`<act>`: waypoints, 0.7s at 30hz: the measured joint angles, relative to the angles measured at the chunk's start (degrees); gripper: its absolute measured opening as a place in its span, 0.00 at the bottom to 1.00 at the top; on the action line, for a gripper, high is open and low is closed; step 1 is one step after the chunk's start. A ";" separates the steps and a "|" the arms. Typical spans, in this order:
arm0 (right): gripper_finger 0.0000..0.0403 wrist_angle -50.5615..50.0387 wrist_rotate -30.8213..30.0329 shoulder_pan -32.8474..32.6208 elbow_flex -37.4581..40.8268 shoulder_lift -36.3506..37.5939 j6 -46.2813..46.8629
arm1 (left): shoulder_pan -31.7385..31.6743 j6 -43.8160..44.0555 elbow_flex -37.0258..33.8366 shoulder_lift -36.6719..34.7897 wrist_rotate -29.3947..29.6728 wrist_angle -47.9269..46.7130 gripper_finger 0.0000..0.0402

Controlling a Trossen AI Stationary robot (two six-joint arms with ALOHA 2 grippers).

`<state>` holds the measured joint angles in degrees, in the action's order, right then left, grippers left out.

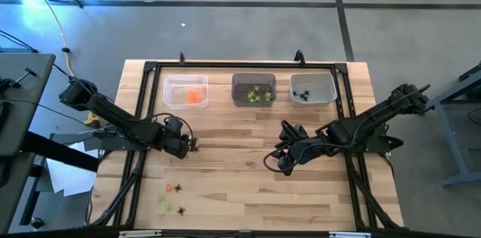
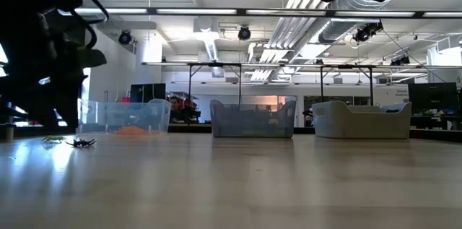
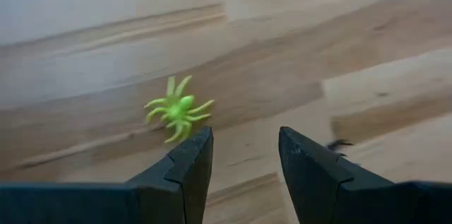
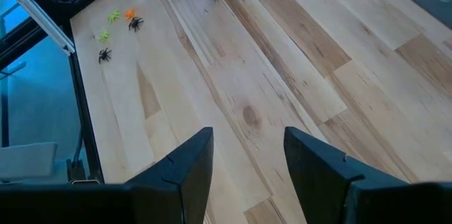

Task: Sort Halloween decoration
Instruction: Put the green spider toy into the black transparent bin

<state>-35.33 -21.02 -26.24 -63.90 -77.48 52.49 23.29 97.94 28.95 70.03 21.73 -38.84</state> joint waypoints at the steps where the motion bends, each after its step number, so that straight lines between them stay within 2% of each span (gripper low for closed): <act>1: 0.43 0.00 0.00 0.01 0.00 0.01 0.00 | 0.00 1.02 0.00 0.39 -0.13 -0.45 0.37; 9: 0.43 0.00 0.00 0.01 0.00 0.00 -0.02 | 0.00 5.14 0.00 0.82 -0.02 -5.24 0.37; 14: 0.43 0.00 0.00 0.00 0.00 0.01 0.00 | -0.42 4.65 -0.09 0.82 0.80 -7.16 0.37; 21: 0.43 0.00 0.00 0.02 0.00 0.01 -0.01 | -2.76 0.16 -3.01 1.07 1.51 -2.02 0.37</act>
<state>-35.33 -21.02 -26.22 -63.90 -77.47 52.48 20.53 98.09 25.94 71.10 23.24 -40.85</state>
